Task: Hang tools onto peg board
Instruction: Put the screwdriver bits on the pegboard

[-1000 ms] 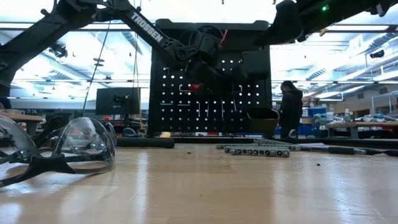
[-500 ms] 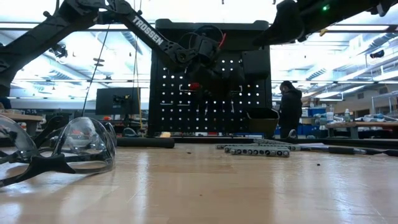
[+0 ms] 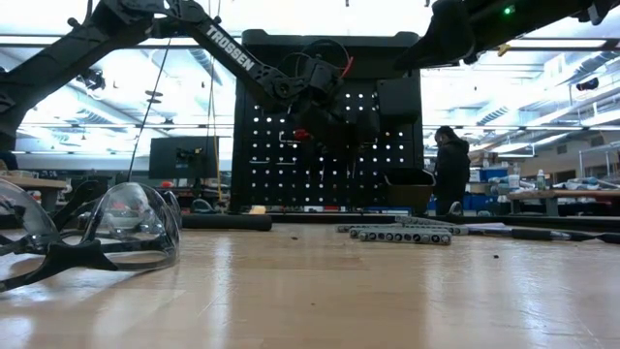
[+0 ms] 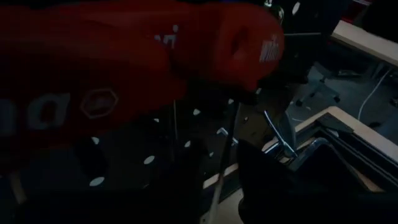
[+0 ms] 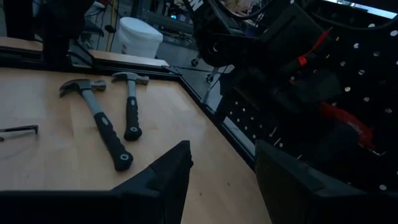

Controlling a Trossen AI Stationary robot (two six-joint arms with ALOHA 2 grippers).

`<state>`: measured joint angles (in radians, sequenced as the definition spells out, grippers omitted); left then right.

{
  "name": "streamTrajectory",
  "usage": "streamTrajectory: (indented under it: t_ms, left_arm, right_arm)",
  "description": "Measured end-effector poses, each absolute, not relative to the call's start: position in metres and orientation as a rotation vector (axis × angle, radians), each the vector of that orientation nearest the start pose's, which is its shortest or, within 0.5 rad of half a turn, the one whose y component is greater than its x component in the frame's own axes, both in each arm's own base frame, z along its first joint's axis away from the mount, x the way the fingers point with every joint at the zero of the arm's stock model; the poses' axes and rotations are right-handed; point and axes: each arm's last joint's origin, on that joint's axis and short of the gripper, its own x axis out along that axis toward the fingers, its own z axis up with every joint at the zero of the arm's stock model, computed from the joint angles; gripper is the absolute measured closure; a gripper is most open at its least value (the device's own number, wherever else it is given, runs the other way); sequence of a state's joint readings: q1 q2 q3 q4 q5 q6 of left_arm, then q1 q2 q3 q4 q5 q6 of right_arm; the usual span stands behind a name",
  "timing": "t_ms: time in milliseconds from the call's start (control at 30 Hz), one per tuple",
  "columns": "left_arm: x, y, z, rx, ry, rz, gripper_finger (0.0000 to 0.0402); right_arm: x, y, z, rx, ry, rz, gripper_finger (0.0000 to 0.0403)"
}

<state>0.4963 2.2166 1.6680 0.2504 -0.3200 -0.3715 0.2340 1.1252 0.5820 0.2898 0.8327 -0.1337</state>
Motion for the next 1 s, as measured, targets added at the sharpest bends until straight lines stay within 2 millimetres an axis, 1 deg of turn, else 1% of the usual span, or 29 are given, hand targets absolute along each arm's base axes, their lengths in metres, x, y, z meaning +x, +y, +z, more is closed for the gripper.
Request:
streamTrajectory:
  t_ms: [100,200,367,500,600,700,833,867,933,1000]
  left_arm:
    - [0.445,0.248,0.208,-0.374,0.17,0.853,0.0266]
    - [0.446,0.245,0.206,-0.372,0.203,0.846,0.0253]
    - [0.445,0.242,0.2,-0.39,0.287,0.785,0.0249]
    - [0.44,0.239,0.195,-0.365,0.407,0.777,0.0249]
    - [0.434,0.235,0.204,-0.328,0.479,0.768,0.0249]
    - [0.429,0.224,0.218,-0.291,0.541,0.737,0.0249]
    - [0.424,0.199,0.23,-0.209,0.683,0.652,0.0249]
    - [0.422,0.192,0.233,-0.19,0.718,0.613,0.0249]
    - [0.419,0.177,0.231,-0.178,0.827,0.515,0.0249]
    - [0.416,0.16,0.23,-0.181,0.924,0.38,0.0249]
  right_arm:
    - [0.23,0.033,0.245,-0.26,0.261,-0.581,0.0219]
    - [0.23,0.033,0.245,-0.26,0.262,-0.581,0.0219]
    - [0.23,0.035,0.244,-0.26,0.267,-0.571,0.0219]
    - [0.229,0.037,0.244,-0.259,0.265,-0.565,0.0219]
    - [0.229,0.036,0.243,-0.254,0.269,-0.567,0.0219]
    - [0.229,0.036,0.242,-0.25,0.274,-0.567,0.0219]
    - [0.228,0.036,0.24,-0.244,0.291,-0.569,0.0219]
    - [0.228,0.036,0.24,-0.24,0.295,-0.569,0.0219]
    - [0.227,0.036,0.237,-0.237,0.317,-0.57,0.0219]
    - [0.226,0.035,0.234,-0.228,0.343,-0.566,0.0219]
